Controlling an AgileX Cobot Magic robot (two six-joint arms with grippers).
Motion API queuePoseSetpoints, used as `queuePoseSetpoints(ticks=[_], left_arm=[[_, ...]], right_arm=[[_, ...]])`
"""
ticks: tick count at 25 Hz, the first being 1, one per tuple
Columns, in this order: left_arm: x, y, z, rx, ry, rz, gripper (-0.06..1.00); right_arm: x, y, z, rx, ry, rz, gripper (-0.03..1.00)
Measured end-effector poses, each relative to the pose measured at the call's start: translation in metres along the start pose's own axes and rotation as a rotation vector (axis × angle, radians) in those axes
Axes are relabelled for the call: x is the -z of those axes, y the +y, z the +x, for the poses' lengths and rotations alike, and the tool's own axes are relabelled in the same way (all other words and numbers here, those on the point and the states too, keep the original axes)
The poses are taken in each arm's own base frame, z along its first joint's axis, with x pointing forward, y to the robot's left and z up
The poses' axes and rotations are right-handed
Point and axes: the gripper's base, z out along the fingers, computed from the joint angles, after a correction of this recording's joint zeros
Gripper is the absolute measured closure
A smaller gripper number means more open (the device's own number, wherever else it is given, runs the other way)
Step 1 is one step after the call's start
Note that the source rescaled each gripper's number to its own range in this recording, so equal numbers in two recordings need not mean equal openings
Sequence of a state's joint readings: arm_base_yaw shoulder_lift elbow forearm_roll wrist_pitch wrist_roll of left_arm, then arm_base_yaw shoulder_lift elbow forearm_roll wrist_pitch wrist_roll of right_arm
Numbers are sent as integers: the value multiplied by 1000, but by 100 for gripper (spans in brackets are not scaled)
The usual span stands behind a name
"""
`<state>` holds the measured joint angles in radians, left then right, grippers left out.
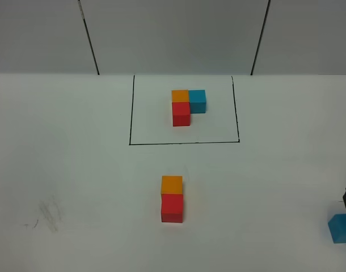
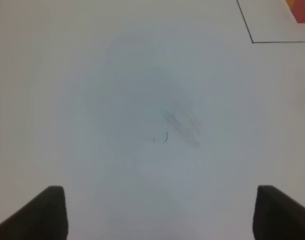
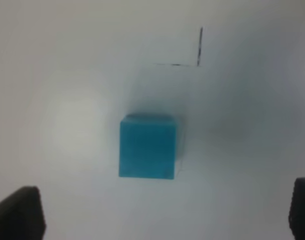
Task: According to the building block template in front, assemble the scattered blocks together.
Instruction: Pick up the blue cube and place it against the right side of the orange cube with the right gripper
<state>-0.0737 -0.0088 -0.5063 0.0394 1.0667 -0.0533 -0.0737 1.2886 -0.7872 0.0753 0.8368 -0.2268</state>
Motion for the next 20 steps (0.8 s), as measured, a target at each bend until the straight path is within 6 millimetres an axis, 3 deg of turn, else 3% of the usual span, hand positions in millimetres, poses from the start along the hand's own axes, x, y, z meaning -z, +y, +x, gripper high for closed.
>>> queuePoseSetpoints(ticks=[7,11,20], left_arm=[[0,0,0,0,0,0,30],[0,0,0,0,0,0,30],[0,0,0,0,0,0,30]], right_arm=[[-18,5,18,-25,35,-34,-3],[-26,9,14,-10,22,-38,-3],[-64,9,8,-52,96,-33,-1]])
